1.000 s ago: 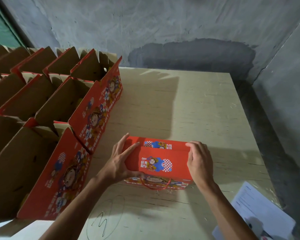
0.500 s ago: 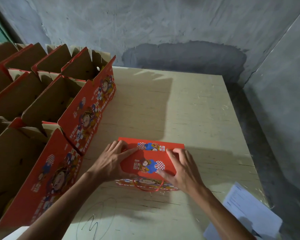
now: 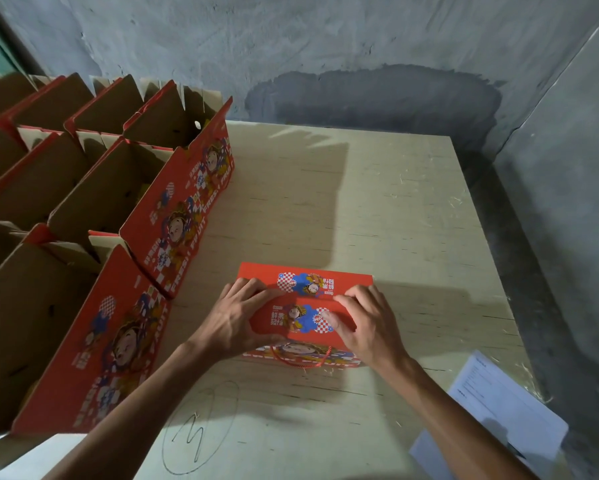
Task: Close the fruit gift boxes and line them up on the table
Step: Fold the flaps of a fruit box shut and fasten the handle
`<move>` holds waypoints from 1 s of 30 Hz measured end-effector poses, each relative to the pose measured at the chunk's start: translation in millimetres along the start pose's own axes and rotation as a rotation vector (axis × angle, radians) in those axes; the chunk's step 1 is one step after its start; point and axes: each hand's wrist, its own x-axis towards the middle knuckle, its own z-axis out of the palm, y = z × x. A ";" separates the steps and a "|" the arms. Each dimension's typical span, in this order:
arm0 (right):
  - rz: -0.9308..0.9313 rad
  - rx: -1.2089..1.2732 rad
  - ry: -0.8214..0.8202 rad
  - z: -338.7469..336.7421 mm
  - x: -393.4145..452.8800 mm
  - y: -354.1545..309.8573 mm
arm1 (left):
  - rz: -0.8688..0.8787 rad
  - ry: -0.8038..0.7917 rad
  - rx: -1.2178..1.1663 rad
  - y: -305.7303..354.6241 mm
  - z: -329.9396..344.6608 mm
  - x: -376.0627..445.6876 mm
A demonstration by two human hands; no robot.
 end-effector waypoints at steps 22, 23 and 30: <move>0.034 0.085 -0.041 5.5 9.0 -0.2 | -0.054 0.051 -0.050 12.3 2.3 10.1; 0.034 0.086 -0.045 4.5 9.0 0.0 | -0.084 0.066 -0.070 13.8 3.4 10.3; 0.067 0.109 -0.080 -0.8 12.6 -3.0 | -0.181 0.244 -0.065 21.9 16.0 15.2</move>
